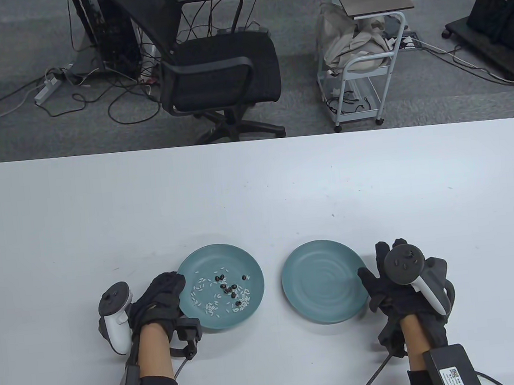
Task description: Pick coffee beans with hand pinch into plate
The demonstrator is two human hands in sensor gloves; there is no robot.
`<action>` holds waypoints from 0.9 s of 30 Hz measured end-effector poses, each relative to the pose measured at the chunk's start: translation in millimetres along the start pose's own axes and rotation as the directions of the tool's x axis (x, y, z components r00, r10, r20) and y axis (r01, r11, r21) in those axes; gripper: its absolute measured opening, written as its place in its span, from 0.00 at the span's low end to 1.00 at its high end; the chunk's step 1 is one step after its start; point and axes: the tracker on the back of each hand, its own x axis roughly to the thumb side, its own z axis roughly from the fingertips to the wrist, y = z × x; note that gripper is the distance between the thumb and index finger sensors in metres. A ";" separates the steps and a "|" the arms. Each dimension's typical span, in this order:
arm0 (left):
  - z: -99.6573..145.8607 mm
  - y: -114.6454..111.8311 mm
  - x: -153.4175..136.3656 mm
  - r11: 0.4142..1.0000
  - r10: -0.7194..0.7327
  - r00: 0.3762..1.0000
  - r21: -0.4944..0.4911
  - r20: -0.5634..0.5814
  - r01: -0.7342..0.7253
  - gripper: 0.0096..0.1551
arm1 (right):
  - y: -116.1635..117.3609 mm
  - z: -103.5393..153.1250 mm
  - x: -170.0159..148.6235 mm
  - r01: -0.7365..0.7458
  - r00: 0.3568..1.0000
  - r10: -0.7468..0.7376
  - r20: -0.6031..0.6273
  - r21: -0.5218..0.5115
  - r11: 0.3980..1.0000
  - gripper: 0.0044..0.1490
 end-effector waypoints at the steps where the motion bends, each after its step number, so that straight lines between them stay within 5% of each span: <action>1: 1.7 -1.4 2.3 0.999 0.031 0.999 -0.013 0.027 -0.030 0.27 | -0.1 0.7 -0.9 0.007 1.000 -0.007 -0.002 0.002 1.000 0.51; 6: 16.5 -12.5 16.3 0.983 0.157 0.983 -0.108 0.098 -0.146 0.32 | -0.8 1.6 -3.3 0.030 1.000 -0.030 0.001 0.017 0.999 0.51; 17: 43.8 -33.9 48.6 0.986 0.124 0.980 -0.132 0.153 -0.104 0.33 | -2.6 2.6 -1.2 0.035 0.999 -0.035 0.024 0.018 0.999 0.50; 22: 32.7 -45.3 32.1 0.986 0.155 0.979 -0.079 0.136 -0.145 0.30 | -2.8 6.7 5.7 0.019 0.998 -0.020 0.054 0.012 1.000 0.50; 27: 17.6 -49.1 6.9 0.958 0.253 0.966 -0.152 0.054 -0.243 0.30 | -3.3 8.1 18.2 0.025 0.992 -0.027 0.122 0.013 1.000 0.48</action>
